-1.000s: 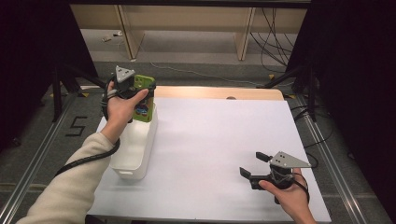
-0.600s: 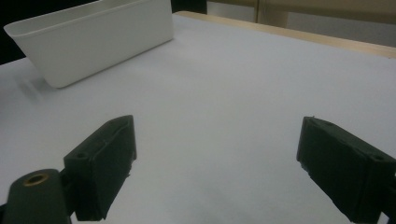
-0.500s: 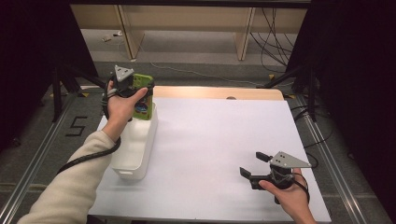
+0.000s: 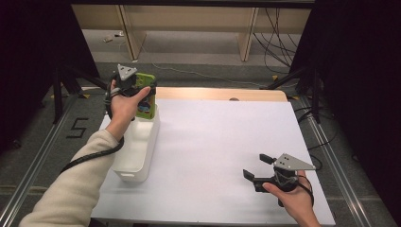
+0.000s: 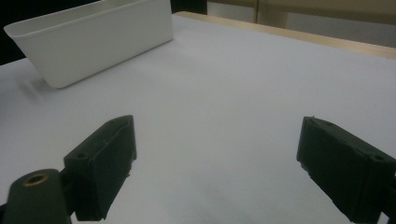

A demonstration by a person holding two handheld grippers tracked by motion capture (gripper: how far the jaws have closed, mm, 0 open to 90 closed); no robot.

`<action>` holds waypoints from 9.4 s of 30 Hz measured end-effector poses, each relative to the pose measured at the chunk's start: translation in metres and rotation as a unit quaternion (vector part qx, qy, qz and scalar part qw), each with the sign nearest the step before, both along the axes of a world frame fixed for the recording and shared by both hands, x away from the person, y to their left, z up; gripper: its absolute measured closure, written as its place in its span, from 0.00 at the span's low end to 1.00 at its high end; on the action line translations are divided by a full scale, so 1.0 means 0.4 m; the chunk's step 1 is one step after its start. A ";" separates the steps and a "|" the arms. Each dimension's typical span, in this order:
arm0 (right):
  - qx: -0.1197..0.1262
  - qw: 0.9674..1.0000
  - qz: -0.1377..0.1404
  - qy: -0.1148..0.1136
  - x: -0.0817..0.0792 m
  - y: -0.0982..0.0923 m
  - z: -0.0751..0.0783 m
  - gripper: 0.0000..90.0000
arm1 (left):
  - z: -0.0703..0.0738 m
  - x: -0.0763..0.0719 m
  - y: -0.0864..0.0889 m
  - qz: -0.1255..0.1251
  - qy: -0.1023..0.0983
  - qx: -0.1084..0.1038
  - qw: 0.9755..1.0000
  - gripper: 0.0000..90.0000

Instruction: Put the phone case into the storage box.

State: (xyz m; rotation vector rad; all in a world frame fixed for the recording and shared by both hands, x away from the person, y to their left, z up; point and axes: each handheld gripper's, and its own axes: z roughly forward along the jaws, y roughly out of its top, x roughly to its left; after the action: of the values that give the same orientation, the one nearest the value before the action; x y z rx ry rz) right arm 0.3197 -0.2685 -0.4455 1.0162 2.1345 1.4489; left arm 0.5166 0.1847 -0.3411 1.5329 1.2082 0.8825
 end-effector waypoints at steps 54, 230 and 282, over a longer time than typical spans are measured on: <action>-0.002 1.000 0.001 -0.001 -0.001 -0.003 0.001 0.14 | -0.027 0.073 0.005 0.031 0.004 0.005 1.000 0.18; -0.001 1.000 0.004 0.003 -0.001 -0.001 -0.002 0.15 | -0.146 0.077 0.010 0.035 0.053 0.017 0.998 0.18; -0.003 1.000 0.004 0.003 -0.001 0.000 -0.002 0.15 | -0.189 0.066 0.015 0.029 0.071 0.014 0.997 0.17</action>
State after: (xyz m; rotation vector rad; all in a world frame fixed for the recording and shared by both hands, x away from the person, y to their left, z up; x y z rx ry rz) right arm 0.3194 -0.2686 -0.4463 1.0125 2.1494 1.4433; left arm 0.5431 0.1908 -0.4166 1.6125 1.3526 0.8440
